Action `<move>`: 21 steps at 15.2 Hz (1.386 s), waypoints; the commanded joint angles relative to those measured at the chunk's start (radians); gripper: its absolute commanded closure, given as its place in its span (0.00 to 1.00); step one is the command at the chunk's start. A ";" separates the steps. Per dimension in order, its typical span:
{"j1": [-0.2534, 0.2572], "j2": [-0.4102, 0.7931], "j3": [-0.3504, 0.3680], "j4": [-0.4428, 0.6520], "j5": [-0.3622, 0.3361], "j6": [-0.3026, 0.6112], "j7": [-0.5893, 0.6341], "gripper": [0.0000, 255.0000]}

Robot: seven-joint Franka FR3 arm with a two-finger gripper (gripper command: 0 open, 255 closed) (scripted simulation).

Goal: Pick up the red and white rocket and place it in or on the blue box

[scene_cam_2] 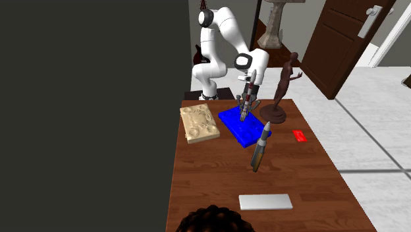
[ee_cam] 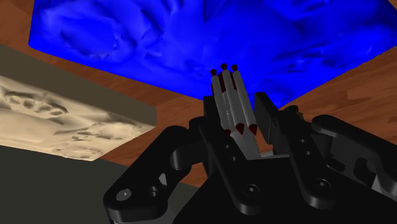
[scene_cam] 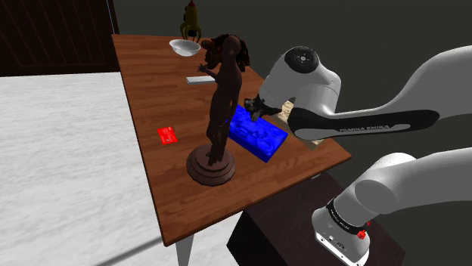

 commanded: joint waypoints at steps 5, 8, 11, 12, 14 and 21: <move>0.001 -0.001 0.000 0.000 0.001 -0.001 -0.001 0.00; 0.001 -0.001 0.000 0.000 0.001 -0.001 -0.001 0.00; 0.023 -0.028 -0.006 0.009 0.024 -0.038 -0.015 0.00; 0.043 -0.053 -0.011 0.020 0.045 -0.076 -0.028 0.00; 0.074 -0.094 -0.016 0.043 0.076 -0.143 -0.047 0.00; 0.075 -0.094 -0.016 0.043 0.076 -0.143 -0.047 0.00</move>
